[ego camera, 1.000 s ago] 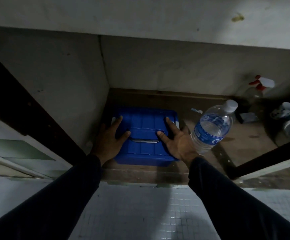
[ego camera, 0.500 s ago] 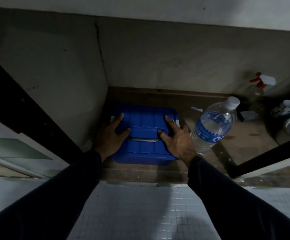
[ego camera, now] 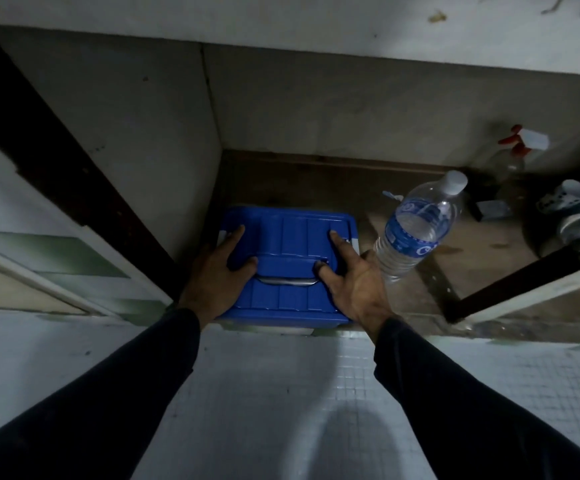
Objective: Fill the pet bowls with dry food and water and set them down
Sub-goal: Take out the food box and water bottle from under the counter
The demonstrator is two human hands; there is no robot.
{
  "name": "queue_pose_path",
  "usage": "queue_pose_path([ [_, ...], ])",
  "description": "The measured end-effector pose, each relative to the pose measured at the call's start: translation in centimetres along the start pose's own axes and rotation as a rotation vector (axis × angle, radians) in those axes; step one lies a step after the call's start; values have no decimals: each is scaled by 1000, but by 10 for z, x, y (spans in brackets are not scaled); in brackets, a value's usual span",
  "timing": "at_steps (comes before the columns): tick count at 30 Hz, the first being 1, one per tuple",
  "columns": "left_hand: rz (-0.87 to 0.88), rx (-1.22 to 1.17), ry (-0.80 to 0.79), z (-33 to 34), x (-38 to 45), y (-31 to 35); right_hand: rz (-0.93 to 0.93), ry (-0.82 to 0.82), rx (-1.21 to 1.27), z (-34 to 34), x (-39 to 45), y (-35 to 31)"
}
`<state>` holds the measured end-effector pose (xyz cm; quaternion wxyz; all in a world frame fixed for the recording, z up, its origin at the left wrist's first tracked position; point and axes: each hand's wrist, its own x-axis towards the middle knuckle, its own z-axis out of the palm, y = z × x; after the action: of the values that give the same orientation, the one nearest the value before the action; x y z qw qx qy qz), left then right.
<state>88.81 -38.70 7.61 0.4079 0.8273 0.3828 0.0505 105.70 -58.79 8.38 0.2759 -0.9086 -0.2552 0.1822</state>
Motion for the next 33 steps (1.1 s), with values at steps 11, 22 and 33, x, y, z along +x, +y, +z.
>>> queue_pose_path([
  [11, -32, 20, 73, -33, -128, 18, 19, -46, 68, -40, -120, -20],
  [22, -86, 45, 30, -115, -251, 99, 89, -121, 65, -143, -236, -86],
  [33, -90, 35, 7, -230, -329, 216, 92, -131, 22, -268, -311, -182],
])
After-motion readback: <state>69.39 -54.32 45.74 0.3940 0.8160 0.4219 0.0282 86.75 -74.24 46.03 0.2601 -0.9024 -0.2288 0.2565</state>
